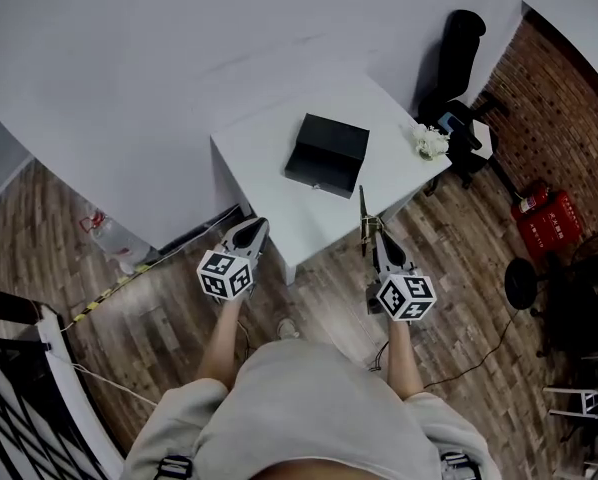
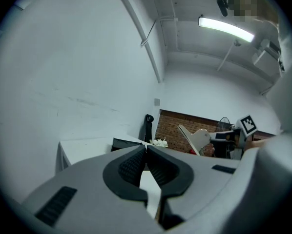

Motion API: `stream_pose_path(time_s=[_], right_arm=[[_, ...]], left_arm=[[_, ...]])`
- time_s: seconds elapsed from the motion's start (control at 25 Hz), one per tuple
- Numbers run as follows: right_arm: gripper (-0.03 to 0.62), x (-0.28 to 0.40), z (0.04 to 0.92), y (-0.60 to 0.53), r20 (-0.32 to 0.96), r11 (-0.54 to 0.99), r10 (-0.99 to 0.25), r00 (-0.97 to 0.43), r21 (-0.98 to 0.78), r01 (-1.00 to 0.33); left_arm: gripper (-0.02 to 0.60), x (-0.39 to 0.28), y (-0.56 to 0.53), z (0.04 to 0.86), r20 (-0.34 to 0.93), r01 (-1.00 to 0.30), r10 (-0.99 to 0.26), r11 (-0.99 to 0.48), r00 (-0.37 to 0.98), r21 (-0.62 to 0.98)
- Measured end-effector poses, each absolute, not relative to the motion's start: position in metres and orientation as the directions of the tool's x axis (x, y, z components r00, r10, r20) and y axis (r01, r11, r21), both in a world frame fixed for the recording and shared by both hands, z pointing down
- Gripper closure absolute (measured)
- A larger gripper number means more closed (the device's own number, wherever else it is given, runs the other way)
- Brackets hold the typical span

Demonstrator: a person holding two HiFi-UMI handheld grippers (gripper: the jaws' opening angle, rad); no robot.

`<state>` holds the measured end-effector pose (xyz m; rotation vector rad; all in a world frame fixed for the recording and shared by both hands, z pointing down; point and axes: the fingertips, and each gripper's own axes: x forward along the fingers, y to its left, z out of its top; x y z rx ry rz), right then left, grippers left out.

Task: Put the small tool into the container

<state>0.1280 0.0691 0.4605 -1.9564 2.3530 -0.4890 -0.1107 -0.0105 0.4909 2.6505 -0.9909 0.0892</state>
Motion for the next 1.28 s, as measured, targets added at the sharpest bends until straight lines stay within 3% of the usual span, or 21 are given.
stream_pose_path(time_s=[0.72, 1.28], right_arm=[[0.586, 0.126, 0.474, -0.016, 0.194, 0.097, -0.970, -0.149, -0.256, -0.962], [0.586, 0.150, 0.487, -0.089, 0.207, 0.163, -0.953, -0.222, -0.270, -0.949]], left_arm=[[0.566, -0.103, -0.098, 0.517, 0.194, -0.594, -0.562, -0.749, 0.804, 0.293], [0.566, -0.077, -0.154, 0.526, 0.223, -0.640, -0.600, -0.711, 0.768, 0.292]])
